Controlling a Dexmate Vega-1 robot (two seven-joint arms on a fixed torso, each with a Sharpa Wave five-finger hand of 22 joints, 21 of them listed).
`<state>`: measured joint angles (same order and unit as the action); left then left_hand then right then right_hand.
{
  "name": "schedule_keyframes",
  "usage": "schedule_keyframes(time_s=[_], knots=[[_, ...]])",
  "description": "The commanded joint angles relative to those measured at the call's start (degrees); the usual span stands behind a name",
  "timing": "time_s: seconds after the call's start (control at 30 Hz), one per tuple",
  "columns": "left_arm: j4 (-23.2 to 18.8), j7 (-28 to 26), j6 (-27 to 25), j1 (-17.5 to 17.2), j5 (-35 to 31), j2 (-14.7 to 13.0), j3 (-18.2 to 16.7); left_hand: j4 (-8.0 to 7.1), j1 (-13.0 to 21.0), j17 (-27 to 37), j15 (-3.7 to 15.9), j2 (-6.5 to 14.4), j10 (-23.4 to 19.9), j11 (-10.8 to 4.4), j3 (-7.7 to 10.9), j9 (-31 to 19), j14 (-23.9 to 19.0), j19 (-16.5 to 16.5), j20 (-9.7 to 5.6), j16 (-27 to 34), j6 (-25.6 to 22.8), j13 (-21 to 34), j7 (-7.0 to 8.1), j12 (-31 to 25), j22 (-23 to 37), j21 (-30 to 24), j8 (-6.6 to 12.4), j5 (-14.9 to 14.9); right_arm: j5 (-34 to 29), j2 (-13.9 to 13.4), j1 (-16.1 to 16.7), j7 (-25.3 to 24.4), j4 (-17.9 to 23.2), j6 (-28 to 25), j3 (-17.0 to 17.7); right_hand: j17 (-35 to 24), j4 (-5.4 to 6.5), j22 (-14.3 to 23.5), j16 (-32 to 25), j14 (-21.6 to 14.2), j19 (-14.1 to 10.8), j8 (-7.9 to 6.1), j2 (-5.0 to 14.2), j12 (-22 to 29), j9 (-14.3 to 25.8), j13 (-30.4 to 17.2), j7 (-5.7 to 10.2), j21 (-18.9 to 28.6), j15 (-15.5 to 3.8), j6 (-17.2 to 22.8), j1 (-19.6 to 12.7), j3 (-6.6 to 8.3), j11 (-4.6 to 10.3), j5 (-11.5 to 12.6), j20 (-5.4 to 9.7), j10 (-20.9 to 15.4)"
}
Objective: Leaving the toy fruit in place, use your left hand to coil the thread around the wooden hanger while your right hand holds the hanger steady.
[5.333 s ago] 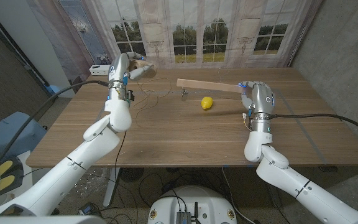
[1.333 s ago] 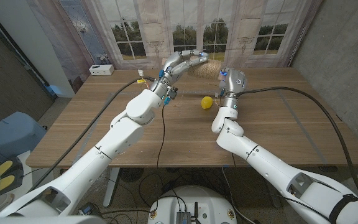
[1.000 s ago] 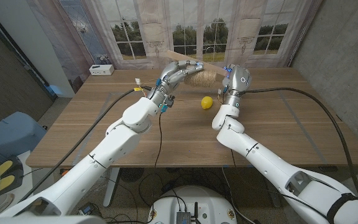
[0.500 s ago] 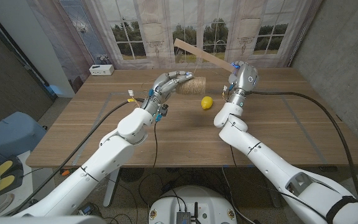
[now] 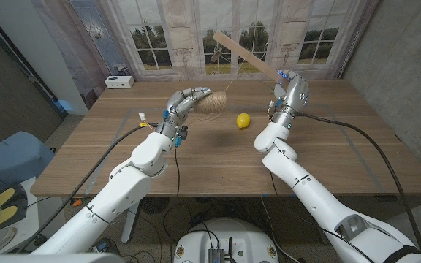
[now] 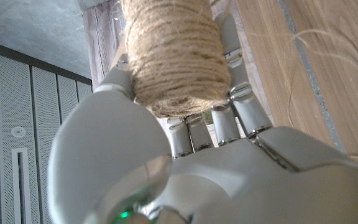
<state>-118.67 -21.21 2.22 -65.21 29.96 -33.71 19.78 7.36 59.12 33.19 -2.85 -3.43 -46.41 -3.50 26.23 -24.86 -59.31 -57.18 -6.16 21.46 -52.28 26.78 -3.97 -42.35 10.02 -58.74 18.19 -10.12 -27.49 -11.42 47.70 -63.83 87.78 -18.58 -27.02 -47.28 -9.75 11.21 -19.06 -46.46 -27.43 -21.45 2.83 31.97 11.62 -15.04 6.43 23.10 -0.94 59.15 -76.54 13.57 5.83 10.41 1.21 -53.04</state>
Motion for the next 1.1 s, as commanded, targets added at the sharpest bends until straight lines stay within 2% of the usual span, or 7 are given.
schedule_keyframes(time_s=[0.03, 0.47, 0.63, 0.83, 1.1], knots=[[-0.8, -6.0, -0.7, -2.3, 0.0, 1.3, -3.5, 1.37, 10.4, 0.2, 15.51, 11.0, -0.8, -0.85, 1.93, -0.2, -13.2, 1.6, -4.39, -0.3, -0.5, 10.5, -0.08, -1.9, 0.3, -0.3, -0.22, 0.3, -1.8, 1.0, 2.6, -0.2, -0.8, 7.7, 3.4, -0.4, 1.11, 0.1, 0.0, -3.9, 0.2, 0.11, 3.96, 5.7, 0.3, -4.7, -2.53, 0.3, -11.93, 2.3, -2.4, 0.78, -0.22, 0.3, 0.19, -6.5], [-0.8, -11.5, -0.8, -3.5, -1.4, 3.1, -7.1, 1.42, 10.1, 0.4, 15.51, 11.0, -0.7, -0.74, 2.45, -0.3, -13.2, 1.8, -4.35, -0.6, -0.5, 10.5, -0.07, -1.9, 0.3, -0.5, -0.44, 0.3, -4.1, -1.3, 4.8, -0.2, 0.3, 9.4, 3.1, -0.5, 1.35, 0.1, 0.5, -3.4, 0.6, 0.23, 4.27, 5.6, 0.6, -4.9, -1.71, 0.3, -12.53, 2.0, -2.0, 0.47, 0.11, 0.5, 0.68, -5.7], [-0.6, -11.9, -2.3, -3.0, -0.8, 2.8, -8.5, 1.45, 10.0, 0.5, 15.53, 11.0, -0.7, -0.85, 2.71, -0.5, -13.3, 1.8, -4.34, -0.8, -0.5, 10.6, -0.1, -1.9, 0.3, -0.6, -0.57, 0.3, -5.8, -2.2, 5.8, -0.2, 1.2, 11.1, 2.8, -0.6, 1.35, 0.1, 0.6, -3.4, 0.7, 0.28, 4.37, 5.6, 0.6, -5.0, -1.4, 0.3, -12.62, 1.9, -2.0, 0.41, 0.21, 0.6, 0.79, -5.5], [0.1, -11.8, -5.4, -1.2, 1.4, 2.0, -10.4, 1.44, 9.8, 0.6, 15.5, 10.9, -0.7, -0.86, 2.97, -0.6, -13.3, 1.9, -4.3, -1.0, -0.6, 10.6, -0.06, -2.0, 0.3, -0.8, -0.64, 0.3, -8.5, -2.9, 7.2, -0.2, 2.8, 13.9, 2.7, -0.6, 1.4, 0.1, 0.8, -3.4, 0.8, 0.25, 4.49, 5.6, 0.7, -5.1, -1.26, 0.4, -12.64, 1.8, -2.0, 0.3, 0.26, 0.7, 0.96, -5.2], [1.9, -10.5, -8.9, 2.7, 2.7, 0.4, -10.9, 1.43, 9.5, 0.5, 15.54, 10.9, -0.7, -0.93, 3.31, -0.7, -13.2, 1.9, -4.25, -1.5, -0.7, 10.6, 0.02, -2.0, 0.3, -1.0, -0.83, 0.3, -13.2, -3.9, 8.4, -0.2, 4.7, 15.9, 1.8, -0.5, 1.4, 0.1, 1.0, -3.3, 0.8, 0.2, 4.56, 5.6, 0.9, -5.2, -1.09, 0.4, -12.69, 1.7, -1.9, 0.14, 0.59, 0.8, 1.18, -5.1]])
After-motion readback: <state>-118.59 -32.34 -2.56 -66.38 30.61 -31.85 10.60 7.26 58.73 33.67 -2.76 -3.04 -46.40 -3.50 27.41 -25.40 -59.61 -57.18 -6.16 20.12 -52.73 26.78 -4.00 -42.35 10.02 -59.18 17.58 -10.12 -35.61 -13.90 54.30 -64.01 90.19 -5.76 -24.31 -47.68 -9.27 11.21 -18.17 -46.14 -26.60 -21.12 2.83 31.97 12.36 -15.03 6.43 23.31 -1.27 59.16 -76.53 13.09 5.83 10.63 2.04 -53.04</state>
